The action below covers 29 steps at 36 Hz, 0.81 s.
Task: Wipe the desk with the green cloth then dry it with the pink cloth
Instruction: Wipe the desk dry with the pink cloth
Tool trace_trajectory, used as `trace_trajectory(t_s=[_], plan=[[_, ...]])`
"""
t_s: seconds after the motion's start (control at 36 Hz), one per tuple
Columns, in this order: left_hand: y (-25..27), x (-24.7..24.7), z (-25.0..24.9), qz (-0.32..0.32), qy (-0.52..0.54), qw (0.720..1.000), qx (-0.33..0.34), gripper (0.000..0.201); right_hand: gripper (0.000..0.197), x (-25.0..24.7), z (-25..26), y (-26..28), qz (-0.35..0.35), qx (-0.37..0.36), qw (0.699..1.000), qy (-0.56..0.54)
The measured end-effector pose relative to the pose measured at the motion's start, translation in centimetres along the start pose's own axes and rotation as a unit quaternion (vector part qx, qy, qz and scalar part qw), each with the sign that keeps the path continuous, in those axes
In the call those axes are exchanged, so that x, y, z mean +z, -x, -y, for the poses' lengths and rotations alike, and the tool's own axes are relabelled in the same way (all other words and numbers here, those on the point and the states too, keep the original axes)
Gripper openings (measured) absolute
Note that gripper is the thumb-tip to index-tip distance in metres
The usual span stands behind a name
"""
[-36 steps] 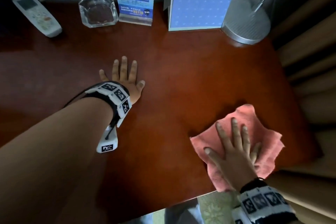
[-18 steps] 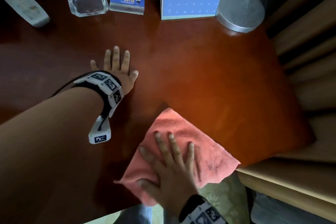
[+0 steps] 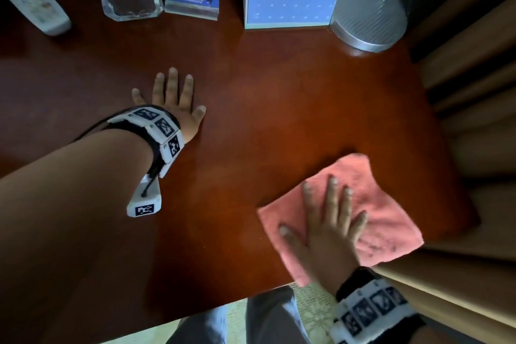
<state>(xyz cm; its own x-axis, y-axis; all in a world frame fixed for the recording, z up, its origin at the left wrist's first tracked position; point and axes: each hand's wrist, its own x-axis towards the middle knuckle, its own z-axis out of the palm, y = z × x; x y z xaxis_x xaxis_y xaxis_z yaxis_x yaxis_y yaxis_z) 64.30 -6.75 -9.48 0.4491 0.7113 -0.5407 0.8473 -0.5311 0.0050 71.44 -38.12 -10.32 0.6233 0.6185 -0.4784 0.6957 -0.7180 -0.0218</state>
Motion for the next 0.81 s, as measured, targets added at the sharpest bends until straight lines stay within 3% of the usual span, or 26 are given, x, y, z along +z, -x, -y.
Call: trace_trajectory(t_s=[0.22,0.31,0.42,0.61,0.72,0.81], plan=[[0.2,-0.4,-0.5,0.009,-0.008,1.000,-0.016,0.062,0.084,-0.7,3.4,-1.3,0.009,-0.094,0.995,-0.016],[0.2,-0.3,-0.4,0.009,-0.004,1.000,-0.016,0.062,0.085,-2.3,3.7,-3.3,0.041,-0.083,0.996,-0.015],[0.0,-0.4,-0.4,0.013,0.001,1.000,-0.017,0.063,0.088,-3.2,6.8,-5.3,0.031,-0.056,0.997,-0.036],[-0.1,0.1,0.0,-0.017,0.009,1.000,-0.004,0.062,0.089,-2.6,12.8,-1.2,0.037,-0.222,0.974,-0.015],[-0.2,0.3,0.0,-0.025,0.008,1.000,-0.004,0.062,0.081,0.0,10.9,0.8,0.001,-0.298,0.955,-0.015],[-0.4,0.4,0.0,-0.033,0.008,0.999,-0.006,0.062,0.082,0.7,7.4,1.8,0.017,-0.320,0.947,0.022]])
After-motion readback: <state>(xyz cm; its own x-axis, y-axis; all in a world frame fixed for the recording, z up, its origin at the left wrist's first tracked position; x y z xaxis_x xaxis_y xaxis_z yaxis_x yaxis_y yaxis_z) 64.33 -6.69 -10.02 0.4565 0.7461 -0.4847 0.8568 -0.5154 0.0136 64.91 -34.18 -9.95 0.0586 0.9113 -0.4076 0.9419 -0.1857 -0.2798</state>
